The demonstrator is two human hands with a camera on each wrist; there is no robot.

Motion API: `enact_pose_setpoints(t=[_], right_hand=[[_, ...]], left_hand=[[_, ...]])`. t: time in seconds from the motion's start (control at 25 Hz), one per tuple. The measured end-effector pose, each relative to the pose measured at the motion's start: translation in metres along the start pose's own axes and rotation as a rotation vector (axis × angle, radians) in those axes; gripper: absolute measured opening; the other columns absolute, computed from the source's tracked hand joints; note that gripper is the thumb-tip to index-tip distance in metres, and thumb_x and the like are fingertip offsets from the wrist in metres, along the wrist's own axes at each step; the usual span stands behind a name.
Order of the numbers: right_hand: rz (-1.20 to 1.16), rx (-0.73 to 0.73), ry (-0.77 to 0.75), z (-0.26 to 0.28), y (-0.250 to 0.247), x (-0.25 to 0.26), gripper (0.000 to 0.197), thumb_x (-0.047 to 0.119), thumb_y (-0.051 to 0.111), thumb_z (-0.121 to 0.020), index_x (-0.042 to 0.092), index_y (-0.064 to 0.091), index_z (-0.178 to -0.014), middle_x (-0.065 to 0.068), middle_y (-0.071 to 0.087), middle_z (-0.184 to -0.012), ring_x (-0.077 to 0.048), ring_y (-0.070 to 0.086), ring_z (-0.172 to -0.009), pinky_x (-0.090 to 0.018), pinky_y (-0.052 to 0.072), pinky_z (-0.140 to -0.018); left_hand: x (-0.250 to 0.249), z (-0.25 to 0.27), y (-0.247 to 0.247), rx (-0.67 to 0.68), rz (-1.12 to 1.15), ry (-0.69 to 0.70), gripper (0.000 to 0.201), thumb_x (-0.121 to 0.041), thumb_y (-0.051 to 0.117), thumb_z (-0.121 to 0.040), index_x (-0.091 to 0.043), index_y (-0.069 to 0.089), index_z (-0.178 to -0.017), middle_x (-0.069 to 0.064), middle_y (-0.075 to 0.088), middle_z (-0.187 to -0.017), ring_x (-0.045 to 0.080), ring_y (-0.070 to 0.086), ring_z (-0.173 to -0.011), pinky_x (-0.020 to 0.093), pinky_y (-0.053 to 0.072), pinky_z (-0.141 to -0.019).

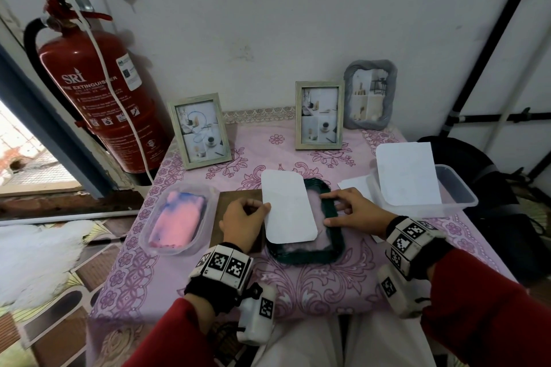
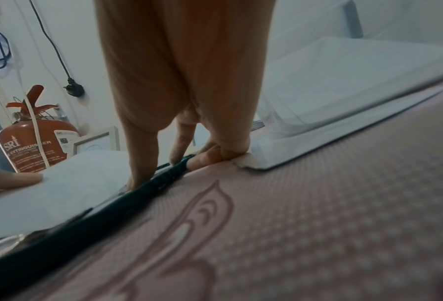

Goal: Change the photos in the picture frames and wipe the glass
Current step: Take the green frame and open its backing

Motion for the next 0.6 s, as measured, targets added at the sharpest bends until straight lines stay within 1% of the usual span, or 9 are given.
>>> enact_pose_setpoints(t=[0.08, 0.12, 0.28, 0.4, 0.48, 0.52, 0.56, 0.6], right_hand=[[0.007, 0.004, 0.0, 0.0, 0.0, 0.001, 0.061, 0.016, 0.075, -0.077, 0.02, 0.048, -0.132, -0.012, 0.033, -0.128, -0.023, 0.047, -0.119, -0.02, 0.037, -0.095], [0.012, 0.005, 0.0, 0.0, 0.0, 0.001, 0.061, 0.017, 0.075, -0.077, 0.02, 0.048, -0.132, -0.012, 0.033, -0.128, -0.023, 0.047, -0.119, -0.021, 0.038, -0.096], [0.035, 0.005, 0.003, 0.003, 0.001, 0.003, 0.061, 0.018, 0.074, -0.078, 0.02, 0.047, -0.133, -0.012, 0.032, -0.129, -0.022, 0.047, -0.119, -0.019, 0.035, -0.098], [0.083, 0.002, 0.001, 0.006, 0.003, 0.009, 0.061, 0.019, 0.07, -0.082, 0.019, 0.043, -0.136, -0.011, 0.031, -0.129, -0.02, 0.045, -0.118, -0.015, 0.032, -0.097], [0.136, 0.001, 0.013, 0.01, 0.005, 0.015, 0.061, 0.022, 0.065, -0.086, 0.015, 0.038, -0.139, -0.011, 0.032, -0.127, -0.015, 0.042, -0.111, -0.012, 0.03, -0.093], [0.157, 0.004, 0.021, 0.013, 0.005, 0.02, 0.062, 0.024, 0.063, -0.087, 0.013, 0.034, -0.141, -0.01, 0.032, -0.126, -0.015, 0.042, -0.108, -0.013, 0.031, -0.093], [0.178, 0.003, 0.024, 0.016, 0.006, 0.024, 0.064, 0.025, 0.061, -0.089, 0.013, 0.03, -0.143, -0.01, 0.033, -0.125, -0.017, 0.043, -0.109, -0.017, 0.032, -0.094], [0.203, -0.016, 0.014, 0.02, 0.006, 0.028, 0.065, 0.025, 0.06, -0.089, 0.012, 0.027, -0.144, -0.011, 0.033, -0.127, -0.021, 0.044, -0.112, -0.021, 0.034, -0.097]], left_hand=[[-0.002, 0.0, -0.001, -0.034, 0.067, 0.043, 0.01, -0.017, 0.068, -0.082, -0.011, 0.06, -0.08, 0.006, 0.065, -0.086, 0.024, 0.06, -0.088, 0.04, 0.047, -0.093], [-0.003, 0.0, -0.001, -0.049, 0.107, 0.06, 0.01, -0.015, 0.067, -0.083, -0.01, 0.059, -0.083, 0.006, 0.063, -0.083, 0.023, 0.059, -0.085, 0.041, 0.049, -0.09], [-0.004, -0.004, -0.002, -0.069, 0.198, 0.078, 0.012, -0.018, 0.067, -0.083, -0.017, 0.055, -0.083, 0.009, 0.066, -0.083, 0.028, 0.063, -0.084, 0.049, 0.051, -0.087], [-0.005, -0.005, -0.002, -0.054, 0.287, 0.075, 0.014, -0.017, 0.07, -0.081, -0.016, 0.057, -0.086, 0.014, 0.069, -0.083, 0.031, 0.066, -0.085, 0.053, 0.052, -0.088], [-0.006, -0.007, -0.002, -0.04, 0.322, 0.08, 0.016, -0.015, 0.072, -0.08, -0.015, 0.059, -0.089, 0.017, 0.07, -0.088, 0.034, 0.067, -0.088, 0.053, 0.052, -0.088], [-0.007, -0.008, -0.001, -0.034, 0.338, 0.085, 0.017, -0.014, 0.072, -0.079, -0.013, 0.06, -0.091, 0.018, 0.071, -0.089, 0.033, 0.067, -0.087, 0.052, 0.053, -0.087], [-0.008, -0.008, -0.001, -0.03, 0.347, 0.088, 0.019, -0.013, 0.072, -0.079, -0.011, 0.06, -0.094, 0.018, 0.071, -0.089, 0.032, 0.067, -0.085, 0.05, 0.054, -0.085], [-0.008, -0.009, 0.0, -0.029, 0.345, 0.092, 0.021, -0.012, 0.071, -0.08, -0.008, 0.06, -0.098, 0.017, 0.071, -0.087, 0.029, 0.067, -0.08, 0.047, 0.055, -0.081]])
Point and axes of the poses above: each hand's wrist, its own z-axis away from the middle knuckle, its own y-axis out of the palm, x = y × z, the point moved 2 cm from there along -z, towards the middle knuckle
